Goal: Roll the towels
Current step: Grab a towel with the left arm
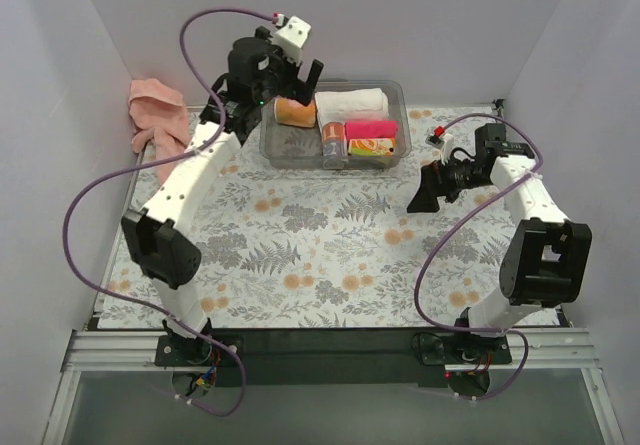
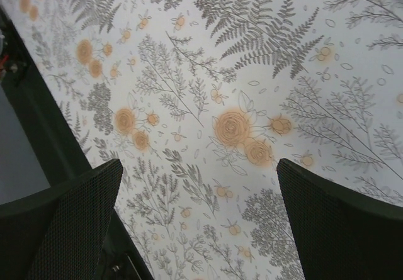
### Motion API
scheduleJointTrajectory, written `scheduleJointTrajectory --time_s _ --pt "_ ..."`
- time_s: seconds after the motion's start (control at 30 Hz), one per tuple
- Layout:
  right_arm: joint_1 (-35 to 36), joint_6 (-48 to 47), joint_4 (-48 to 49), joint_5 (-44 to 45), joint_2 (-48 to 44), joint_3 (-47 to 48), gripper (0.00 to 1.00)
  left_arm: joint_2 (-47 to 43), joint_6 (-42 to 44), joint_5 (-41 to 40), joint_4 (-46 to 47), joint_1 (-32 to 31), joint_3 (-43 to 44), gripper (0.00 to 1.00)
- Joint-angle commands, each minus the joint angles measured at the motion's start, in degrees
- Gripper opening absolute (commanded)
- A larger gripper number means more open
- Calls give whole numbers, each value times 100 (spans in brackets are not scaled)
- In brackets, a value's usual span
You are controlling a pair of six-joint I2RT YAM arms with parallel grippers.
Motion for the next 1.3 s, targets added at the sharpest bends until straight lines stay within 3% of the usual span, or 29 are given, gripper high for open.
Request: scheduleJointTrajectory --time_s 0.0,0.1,0.13,0.2,0.33,0.4,0.53,0.77,0.9,1.0,1.1,1.17,1.23,1.27 --pt "-29 -179 -29 663 -420 231 98 -531 655 5 -1010 397 -140 98" --pt "-29 -215 76 1032 -666 82 98 -803 611 119 -2039 1055 -445 98" --pt "-29 -206 120 1121 -719 29 98 -935 628 171 -2206 1562 -647 98" --pt "-29 -153 234 1366 -833 -68 99 -1242 951 479 -2226 2309 -1348 97" --pt "-29 -57 305 1491 -922 -103 98 -1271 1820 208 -2041 3130 -2246 95" --pt "-29 -13 314 1473 -931 -112 98 -1069 2077 311 -2067 3342 -2380 89" --pt "-29 75 340 1447 -904 -165 99 -621 2684 788 -1655 3817 -2592 88" --pt "-29 137 331 1464 -913 -270 98 1363 2825 559 -1663 3817 -1451 81" --pt "-29 172 331 1465 -878 -288 98 2286 2781 295 -1891 3809 -336 80" --pt "-29 172 331 1465 -843 -305 98 2588 2816 216 -1953 3817 -52 80" --pt "-29 163 331 1465 -825 -314 99 2685 2948 277 -2067 3800 -60 66" --pt "-29 172 349 1456 -834 -323 98 2545 3123 435 -2295 3817 -305 39" --pt "-29 181 340 1368 -816 -314 98 2100 3229 777 -2357 3817 -682 25" --pt "-38 216 331 1316 -799 -297 98 1931 3325 883 -2349 3817 -1163 7"
